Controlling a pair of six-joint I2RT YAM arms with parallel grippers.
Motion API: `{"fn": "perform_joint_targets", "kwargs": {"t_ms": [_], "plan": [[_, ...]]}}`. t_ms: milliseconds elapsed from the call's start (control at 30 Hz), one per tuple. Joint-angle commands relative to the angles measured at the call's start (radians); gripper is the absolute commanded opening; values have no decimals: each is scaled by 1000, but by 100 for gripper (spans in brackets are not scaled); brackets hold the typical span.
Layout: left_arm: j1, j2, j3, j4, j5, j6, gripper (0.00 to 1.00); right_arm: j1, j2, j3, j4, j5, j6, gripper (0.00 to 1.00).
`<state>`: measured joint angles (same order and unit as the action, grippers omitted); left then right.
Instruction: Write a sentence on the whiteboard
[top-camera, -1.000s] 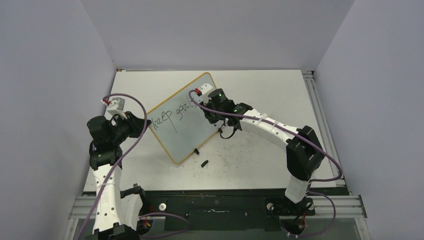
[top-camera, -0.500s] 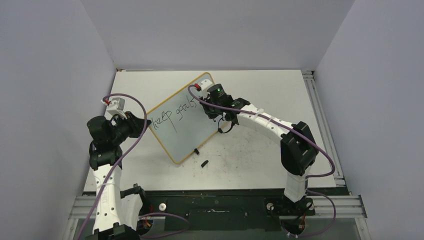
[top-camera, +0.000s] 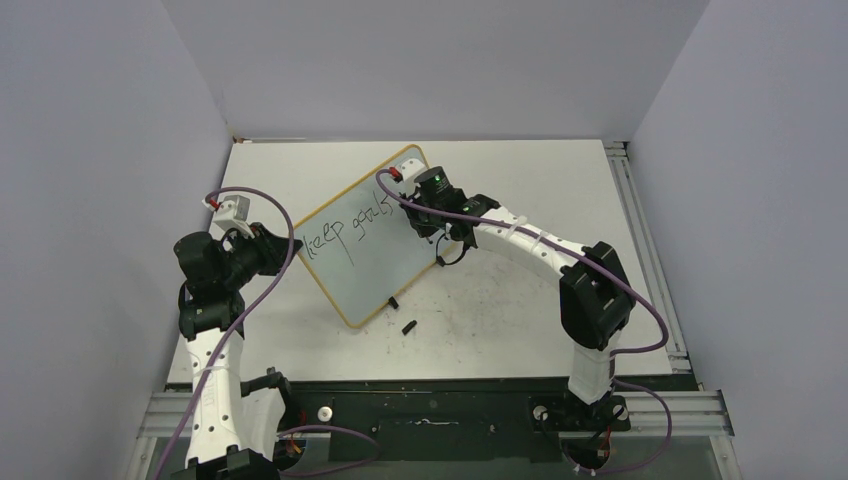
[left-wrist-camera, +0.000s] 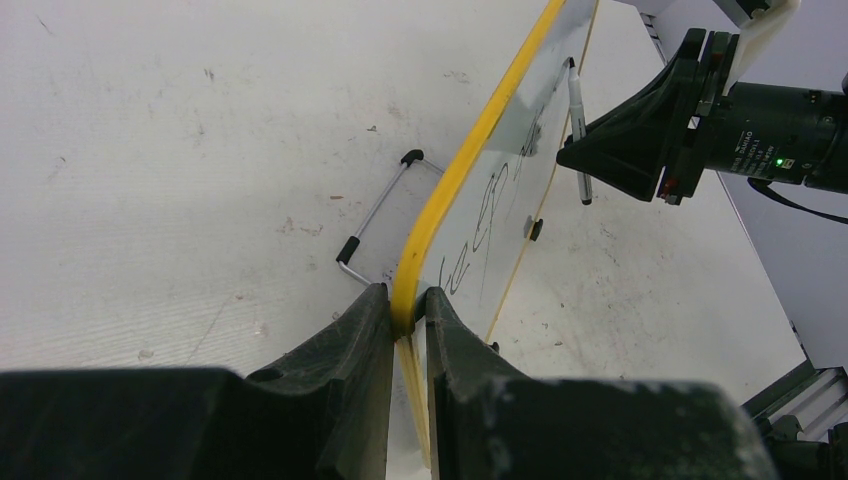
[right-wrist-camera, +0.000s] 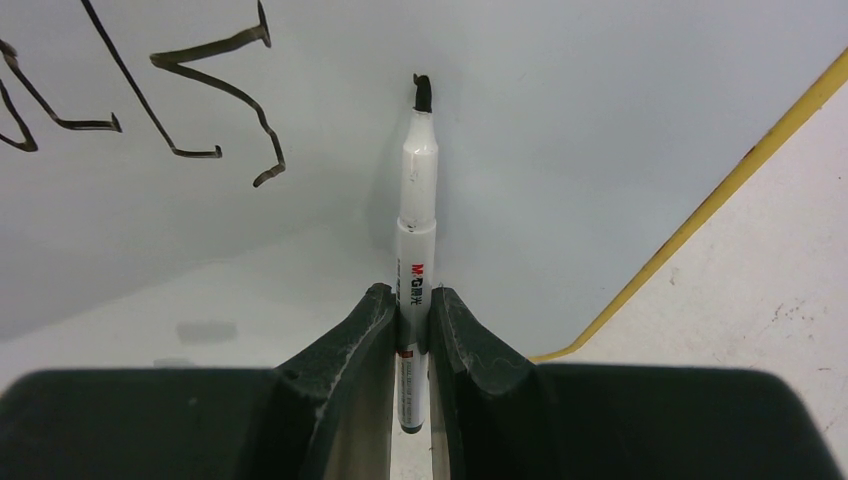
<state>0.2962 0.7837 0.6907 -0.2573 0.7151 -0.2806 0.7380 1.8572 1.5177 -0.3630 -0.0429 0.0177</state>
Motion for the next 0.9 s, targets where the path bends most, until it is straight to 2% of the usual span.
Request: {"fn": "perform_joint_targets", "kwargs": {"t_ms": [0, 533, 867], "plan": [[8, -2, 29, 15, -31, 17, 0, -9, 6, 15, -1, -14, -4, 5], [8, -3, 30, 14, -28, 17, 0, -3, -38, -74, 13, -19, 18, 5], [8, -4, 30, 16, -31, 17, 0, -3, -69, -6, 30, 6, 23, 5]]}}
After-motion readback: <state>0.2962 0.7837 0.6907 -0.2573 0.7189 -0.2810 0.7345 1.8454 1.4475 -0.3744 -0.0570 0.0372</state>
